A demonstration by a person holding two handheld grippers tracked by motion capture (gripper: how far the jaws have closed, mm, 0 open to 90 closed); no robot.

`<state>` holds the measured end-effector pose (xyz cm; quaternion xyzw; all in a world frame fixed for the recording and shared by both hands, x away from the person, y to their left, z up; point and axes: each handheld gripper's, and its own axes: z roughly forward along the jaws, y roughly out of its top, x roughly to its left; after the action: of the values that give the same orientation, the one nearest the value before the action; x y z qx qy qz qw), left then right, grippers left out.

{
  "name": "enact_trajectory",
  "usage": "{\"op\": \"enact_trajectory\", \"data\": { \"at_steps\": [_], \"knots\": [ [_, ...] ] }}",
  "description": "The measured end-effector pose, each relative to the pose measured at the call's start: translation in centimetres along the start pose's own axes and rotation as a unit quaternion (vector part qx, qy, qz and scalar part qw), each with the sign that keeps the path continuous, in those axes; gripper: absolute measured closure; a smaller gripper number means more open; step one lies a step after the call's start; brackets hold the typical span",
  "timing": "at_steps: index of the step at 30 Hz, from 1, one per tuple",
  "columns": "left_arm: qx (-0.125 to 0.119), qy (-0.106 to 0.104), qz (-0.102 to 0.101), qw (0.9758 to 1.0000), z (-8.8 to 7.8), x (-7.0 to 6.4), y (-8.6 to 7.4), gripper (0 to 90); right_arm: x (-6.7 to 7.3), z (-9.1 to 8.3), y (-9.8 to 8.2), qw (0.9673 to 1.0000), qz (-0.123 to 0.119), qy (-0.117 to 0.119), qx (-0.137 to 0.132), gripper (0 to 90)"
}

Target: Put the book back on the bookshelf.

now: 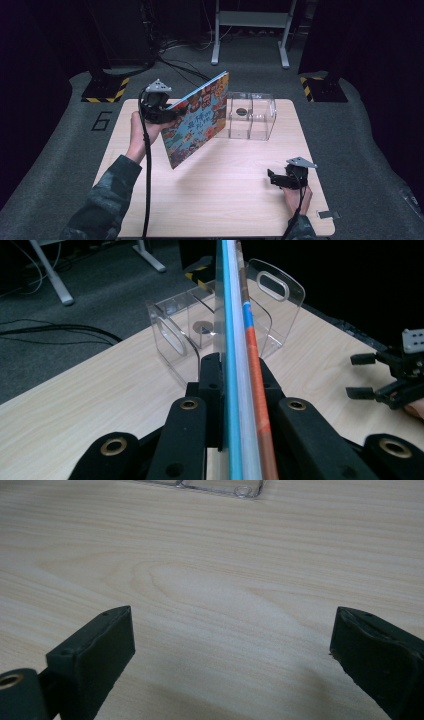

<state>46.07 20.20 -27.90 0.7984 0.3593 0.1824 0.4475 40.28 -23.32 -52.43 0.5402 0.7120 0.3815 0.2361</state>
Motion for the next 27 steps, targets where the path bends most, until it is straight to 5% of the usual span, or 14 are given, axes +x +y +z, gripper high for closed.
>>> {"op": "enact_trajectory", "data": {
  "at_steps": [14, 27],
  "knots": [
    [-0.031, 0.019, -0.044, 0.9983, 2.7, -0.4, 1.1, 80.5, -0.1, 0.1, 0.0, 1.0, 0.004, 0.001, -0.002, 3.6],
    [-0.056, 0.064, -0.053, 0.9949, 4.8, -1.2, 1.7, 80.4, -0.1, 0.1, 0.0, 1.0, 0.001, 0.005, -0.002, 3.6]
  ]
}}
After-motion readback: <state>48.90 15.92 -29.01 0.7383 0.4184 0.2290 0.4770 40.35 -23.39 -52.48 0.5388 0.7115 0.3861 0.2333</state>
